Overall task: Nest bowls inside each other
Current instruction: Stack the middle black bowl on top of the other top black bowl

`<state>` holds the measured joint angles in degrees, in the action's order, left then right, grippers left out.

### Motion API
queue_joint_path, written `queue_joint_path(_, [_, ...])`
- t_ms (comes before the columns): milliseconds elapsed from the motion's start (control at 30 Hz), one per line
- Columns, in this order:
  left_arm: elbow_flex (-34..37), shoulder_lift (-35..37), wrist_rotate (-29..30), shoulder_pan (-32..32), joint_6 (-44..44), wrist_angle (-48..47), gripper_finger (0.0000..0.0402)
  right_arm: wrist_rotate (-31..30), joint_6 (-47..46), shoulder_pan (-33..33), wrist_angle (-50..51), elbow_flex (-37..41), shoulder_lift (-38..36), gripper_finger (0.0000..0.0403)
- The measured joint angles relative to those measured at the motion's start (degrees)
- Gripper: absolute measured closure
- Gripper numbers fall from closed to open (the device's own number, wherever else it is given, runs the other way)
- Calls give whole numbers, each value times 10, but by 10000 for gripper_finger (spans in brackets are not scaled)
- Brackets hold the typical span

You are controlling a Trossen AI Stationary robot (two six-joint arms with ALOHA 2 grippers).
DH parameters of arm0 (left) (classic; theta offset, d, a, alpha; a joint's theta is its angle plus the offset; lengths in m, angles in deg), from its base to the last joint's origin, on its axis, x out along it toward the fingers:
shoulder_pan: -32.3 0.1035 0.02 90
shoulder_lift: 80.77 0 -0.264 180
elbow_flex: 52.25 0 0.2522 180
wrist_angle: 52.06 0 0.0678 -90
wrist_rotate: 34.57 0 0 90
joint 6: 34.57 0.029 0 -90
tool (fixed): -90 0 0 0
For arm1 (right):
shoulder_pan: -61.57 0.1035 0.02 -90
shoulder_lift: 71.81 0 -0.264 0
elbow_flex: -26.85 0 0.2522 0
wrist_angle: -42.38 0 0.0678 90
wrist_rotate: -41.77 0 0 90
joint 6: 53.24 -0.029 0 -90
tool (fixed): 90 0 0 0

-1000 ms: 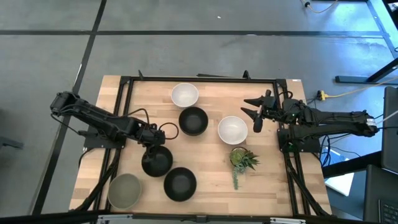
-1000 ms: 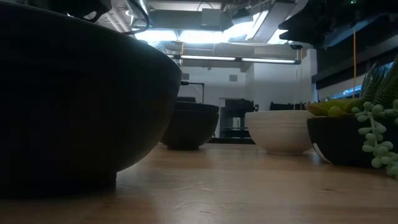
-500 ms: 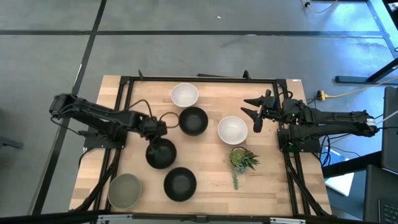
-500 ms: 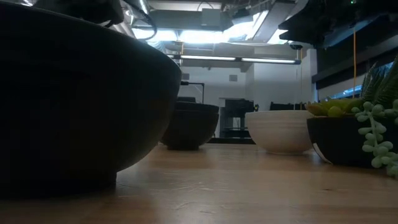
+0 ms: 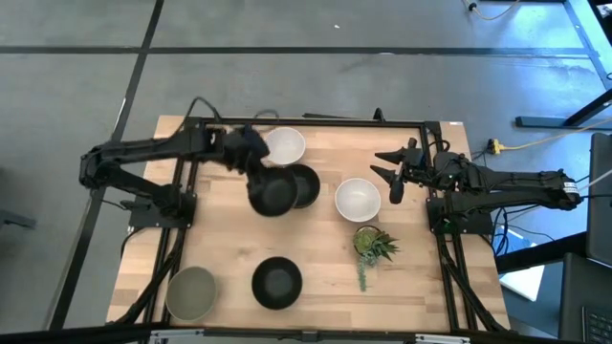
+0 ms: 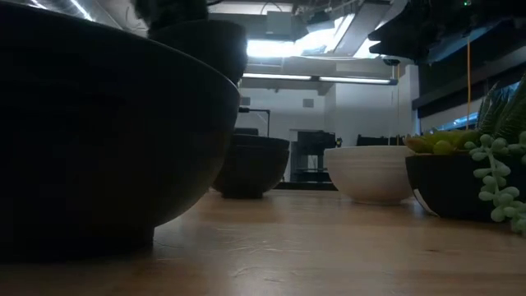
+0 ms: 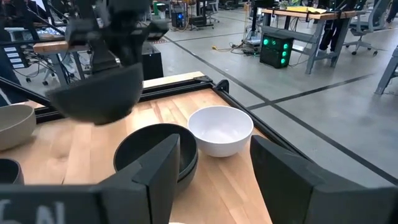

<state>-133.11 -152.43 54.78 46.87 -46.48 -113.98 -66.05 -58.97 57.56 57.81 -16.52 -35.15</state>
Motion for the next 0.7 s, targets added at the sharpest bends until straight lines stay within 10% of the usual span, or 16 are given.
queue_joint_path(333, [-157, -143, -19, 49, 85, -70, 399, 0, 0, 0, 0, 0, 0, 205])
queue_joint_path(700, [-172, -250, -34, 53, 111, -69, 399, 0, -2, 0, 0, 0, 0, 205])
